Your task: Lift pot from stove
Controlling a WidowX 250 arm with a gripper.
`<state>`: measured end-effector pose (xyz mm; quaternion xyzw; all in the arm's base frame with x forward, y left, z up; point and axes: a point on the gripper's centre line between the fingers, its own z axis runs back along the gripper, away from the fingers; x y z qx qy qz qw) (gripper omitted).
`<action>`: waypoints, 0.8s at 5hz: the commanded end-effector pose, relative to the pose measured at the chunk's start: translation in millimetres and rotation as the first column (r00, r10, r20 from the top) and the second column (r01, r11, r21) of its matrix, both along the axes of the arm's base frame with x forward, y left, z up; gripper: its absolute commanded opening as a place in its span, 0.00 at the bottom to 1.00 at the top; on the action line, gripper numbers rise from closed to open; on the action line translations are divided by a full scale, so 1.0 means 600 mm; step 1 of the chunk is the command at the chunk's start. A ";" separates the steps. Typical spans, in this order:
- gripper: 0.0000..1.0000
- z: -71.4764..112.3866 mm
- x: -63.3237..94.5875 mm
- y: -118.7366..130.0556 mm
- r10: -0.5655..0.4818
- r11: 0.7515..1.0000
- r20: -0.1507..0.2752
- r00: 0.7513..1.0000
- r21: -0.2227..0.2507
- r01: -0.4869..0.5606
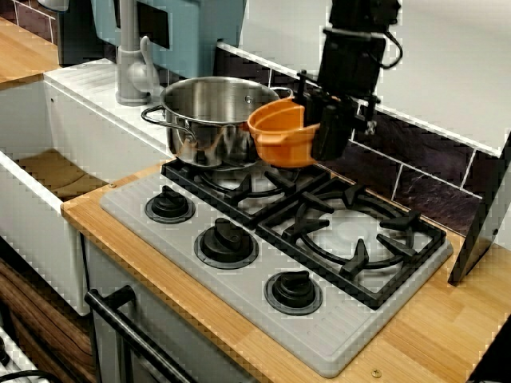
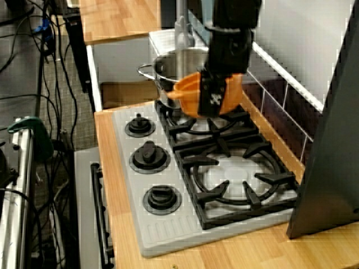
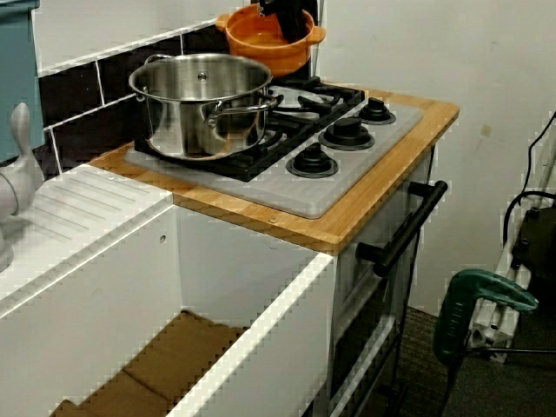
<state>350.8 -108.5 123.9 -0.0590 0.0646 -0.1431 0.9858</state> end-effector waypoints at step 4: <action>0.00 0.142 -0.072 0.000 -0.077 0.986 0.067 0.995 0.155 0.066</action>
